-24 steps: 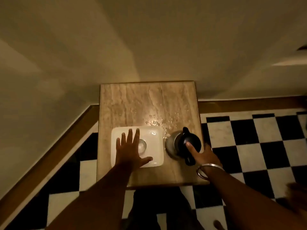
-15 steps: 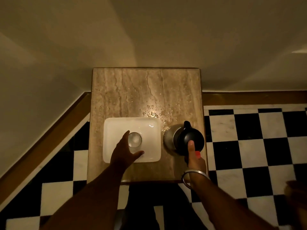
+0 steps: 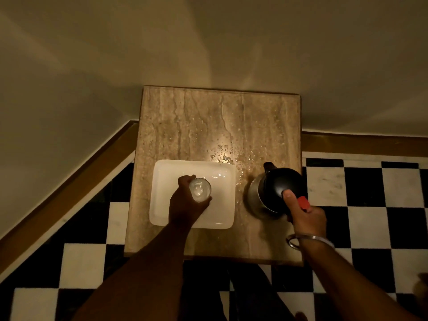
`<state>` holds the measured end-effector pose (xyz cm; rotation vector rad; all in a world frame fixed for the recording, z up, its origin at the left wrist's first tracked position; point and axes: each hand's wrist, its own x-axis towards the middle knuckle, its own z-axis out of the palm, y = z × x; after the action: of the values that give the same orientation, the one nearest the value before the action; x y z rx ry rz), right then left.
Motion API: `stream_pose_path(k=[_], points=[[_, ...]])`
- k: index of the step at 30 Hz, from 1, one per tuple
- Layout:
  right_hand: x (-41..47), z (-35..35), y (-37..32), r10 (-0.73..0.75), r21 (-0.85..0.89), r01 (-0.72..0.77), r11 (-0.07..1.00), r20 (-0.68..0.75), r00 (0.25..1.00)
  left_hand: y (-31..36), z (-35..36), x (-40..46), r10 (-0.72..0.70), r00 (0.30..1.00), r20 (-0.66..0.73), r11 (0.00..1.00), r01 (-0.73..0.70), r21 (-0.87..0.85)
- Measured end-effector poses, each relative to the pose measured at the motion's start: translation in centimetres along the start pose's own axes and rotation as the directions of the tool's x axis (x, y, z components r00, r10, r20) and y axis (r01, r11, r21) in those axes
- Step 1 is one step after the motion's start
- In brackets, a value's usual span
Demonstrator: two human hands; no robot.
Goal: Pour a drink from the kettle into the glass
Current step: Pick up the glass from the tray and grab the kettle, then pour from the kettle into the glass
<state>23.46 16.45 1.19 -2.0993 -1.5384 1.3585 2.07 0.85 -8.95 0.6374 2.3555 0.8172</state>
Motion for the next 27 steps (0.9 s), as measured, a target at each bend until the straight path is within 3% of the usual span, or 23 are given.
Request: stream_pose_path(k=[6, 12, 16, 21, 27], points=[[0.0, -3.4, -5.1, -0.245, -0.195, 0.287, 0.938, 0.216, 0.945, 2.9, -2.7, -0.1, 0.046, 0.999, -0.009, 0.999, -0.045, 0.021], [-4.4, -7.8, -13.3, -0.34, -0.409, 0.566, 0.715, 0.505, 0.794, 8.7, -7.4, -2.7, 0.117, 0.992, -0.036, 0.992, -0.119, -0.051], [-8.9, -9.6, -18.5, -0.437, -0.486, 0.702, 0.521, 0.554, 0.708, 12.6, -10.4, -4.9, 0.173, 0.98, -0.096, 0.963, -0.189, -0.191], [-13.9, -11.2, -23.6, -0.561, -0.526, 0.784, 0.33, 0.559, 0.611, 15.7, -13.2, -6.5, 0.31, 0.935, -0.172, 0.912, -0.344, -0.222], [-18.4, -12.6, -28.1, -0.593, -0.634, 0.746, 0.202, 0.528, 0.609, 17.8, -16.4, -7.4, 0.44, 0.882, -0.169, 0.849, -0.47, -0.241]])
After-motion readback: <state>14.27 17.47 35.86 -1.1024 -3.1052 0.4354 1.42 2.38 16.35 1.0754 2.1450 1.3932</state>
